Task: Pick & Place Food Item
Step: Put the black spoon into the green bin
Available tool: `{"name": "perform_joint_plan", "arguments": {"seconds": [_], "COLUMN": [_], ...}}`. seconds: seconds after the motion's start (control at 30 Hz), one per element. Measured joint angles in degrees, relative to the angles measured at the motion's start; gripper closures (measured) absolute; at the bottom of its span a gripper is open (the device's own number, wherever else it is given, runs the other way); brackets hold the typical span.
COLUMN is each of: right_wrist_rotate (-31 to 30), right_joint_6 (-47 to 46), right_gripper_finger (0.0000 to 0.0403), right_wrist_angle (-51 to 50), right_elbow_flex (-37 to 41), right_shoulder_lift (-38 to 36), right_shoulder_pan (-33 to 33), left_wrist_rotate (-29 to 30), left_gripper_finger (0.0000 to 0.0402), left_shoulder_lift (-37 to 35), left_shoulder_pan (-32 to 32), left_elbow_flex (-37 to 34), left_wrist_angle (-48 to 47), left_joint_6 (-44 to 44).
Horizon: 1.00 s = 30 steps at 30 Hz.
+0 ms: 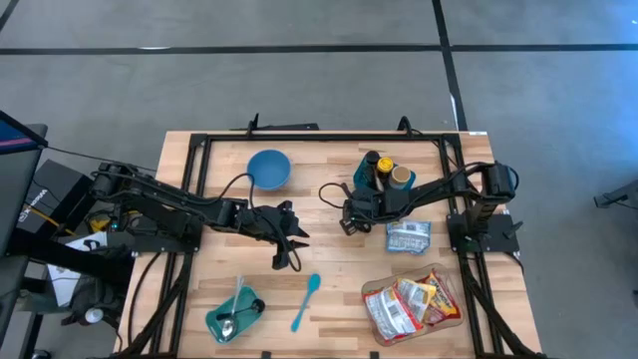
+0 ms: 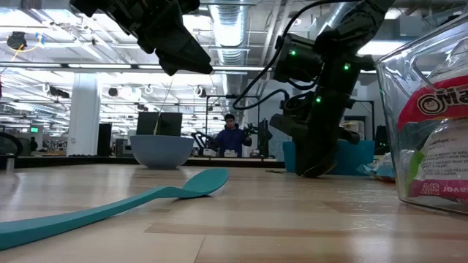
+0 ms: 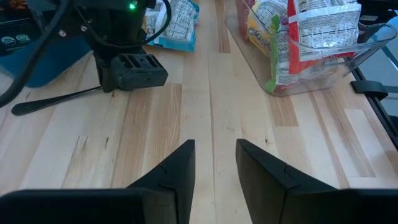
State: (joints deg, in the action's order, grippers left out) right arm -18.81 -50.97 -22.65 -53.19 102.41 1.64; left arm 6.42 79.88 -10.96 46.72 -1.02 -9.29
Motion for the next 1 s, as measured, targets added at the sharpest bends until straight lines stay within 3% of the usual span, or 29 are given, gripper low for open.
{"name": "perform_joint_plan", "arguments": {"seconds": [0.47, 0.8, 1.0], "right_wrist_rotate": [0.8, 0.3, -0.5], "right_joint_6": [0.4, 1.5, 1.5], "right_gripper_finger": [0.0338, 0.0392, 0.0390], "right_wrist_angle": [0.4, 0.4, 0.0], "right_elbow_flex": [0.0, 0.0, 0.0], "right_shoulder_lift": [0.0, 0.0, 0.0], "right_shoulder_pan": [0.7, 0.7, 1.0], "left_wrist_rotate": [0.0, 0.0, 0.0], "left_gripper_finger": [0.0291, 0.0291, 0.0291], "left_shoulder_lift": [0.0, 0.0, 0.0], "left_shoulder_pan": [0.0, 0.0, 0.0], "left_elbow_flex": [0.0, 0.0, 0.0], "left_wrist_angle": [0.0, 0.0, 0.0], "left_joint_6": [0.0, 0.0, 0.0]}}
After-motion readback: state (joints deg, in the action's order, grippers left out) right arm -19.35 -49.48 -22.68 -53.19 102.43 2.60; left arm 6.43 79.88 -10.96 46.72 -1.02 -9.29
